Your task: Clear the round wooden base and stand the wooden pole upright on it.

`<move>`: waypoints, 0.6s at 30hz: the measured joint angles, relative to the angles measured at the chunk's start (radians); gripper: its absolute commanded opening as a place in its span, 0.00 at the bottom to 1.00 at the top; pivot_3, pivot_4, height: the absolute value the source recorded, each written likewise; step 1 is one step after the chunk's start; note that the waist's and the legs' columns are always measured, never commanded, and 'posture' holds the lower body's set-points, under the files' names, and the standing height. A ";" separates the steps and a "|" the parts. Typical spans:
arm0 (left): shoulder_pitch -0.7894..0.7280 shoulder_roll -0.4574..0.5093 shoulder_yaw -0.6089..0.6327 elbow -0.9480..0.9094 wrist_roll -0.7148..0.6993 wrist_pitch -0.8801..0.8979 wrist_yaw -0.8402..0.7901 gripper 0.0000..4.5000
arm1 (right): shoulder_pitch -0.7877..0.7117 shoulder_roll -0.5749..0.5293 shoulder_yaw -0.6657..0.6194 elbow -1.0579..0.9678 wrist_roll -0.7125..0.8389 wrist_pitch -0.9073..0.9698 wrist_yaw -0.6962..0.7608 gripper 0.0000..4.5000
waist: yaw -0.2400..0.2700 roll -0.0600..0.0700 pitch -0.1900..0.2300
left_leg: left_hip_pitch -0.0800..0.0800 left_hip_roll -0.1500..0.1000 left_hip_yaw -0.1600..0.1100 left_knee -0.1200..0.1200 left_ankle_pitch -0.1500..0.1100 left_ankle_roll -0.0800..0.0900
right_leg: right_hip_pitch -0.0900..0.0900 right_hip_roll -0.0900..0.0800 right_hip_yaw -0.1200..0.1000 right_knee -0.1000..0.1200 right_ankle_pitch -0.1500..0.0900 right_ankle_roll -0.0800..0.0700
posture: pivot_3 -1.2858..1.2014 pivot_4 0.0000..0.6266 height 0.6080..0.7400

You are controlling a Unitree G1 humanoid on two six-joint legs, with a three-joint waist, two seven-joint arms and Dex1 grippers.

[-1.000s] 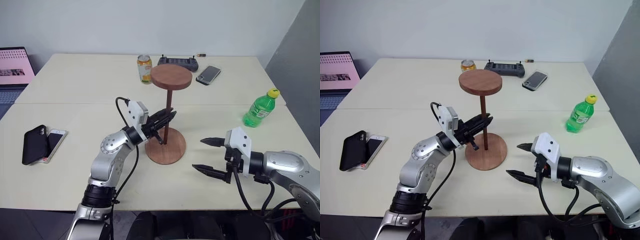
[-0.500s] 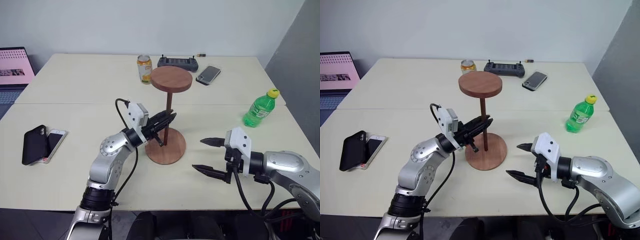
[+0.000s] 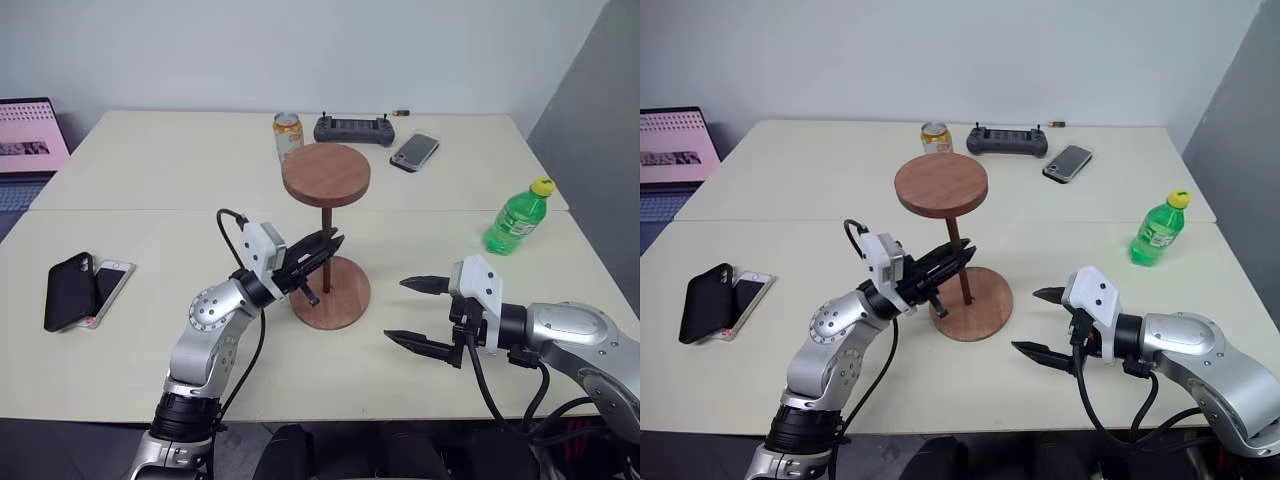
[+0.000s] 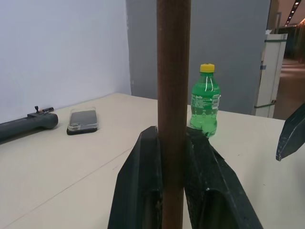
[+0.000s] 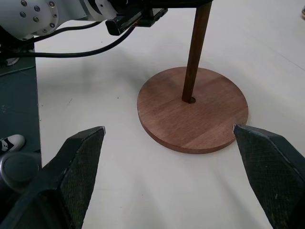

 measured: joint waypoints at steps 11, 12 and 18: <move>-0.036 -0.001 0.004 0.036 -0.002 0.003 0.019 0.06 | -0.002 0.006 0.001 0.000 -0.002 -0.002 -0.001 1.00 | 0.000 0.000 0.000 | 0.008 0.000 0.000 -0.002 0.000 0.000 | 0.008 0.000 0.000 -0.002 -0.003 0.005 | 0.52 0.24 1.00; -0.036 -0.001 0.004 0.033 -0.003 0.008 0.020 0.06 | -0.002 0.006 0.001 0.000 -0.003 -0.002 -0.001 1.00 | 0.001 0.000 0.000 | 0.008 0.000 0.000 -0.002 0.000 0.000 | 0.008 0.000 0.000 -0.002 -0.003 0.005 | 0.52 0.24 1.00; -0.043 -0.013 0.000 0.019 -0.004 0.036 0.030 0.06 | -0.006 0.007 0.004 0.000 -0.016 -0.008 0.000 1.00 | 0.002 0.000 0.000 | 0.008 0.000 0.000 -0.002 0.000 0.000 | 0.008 0.000 0.000 -0.002 -0.003 0.006 | 0.52 0.24 1.00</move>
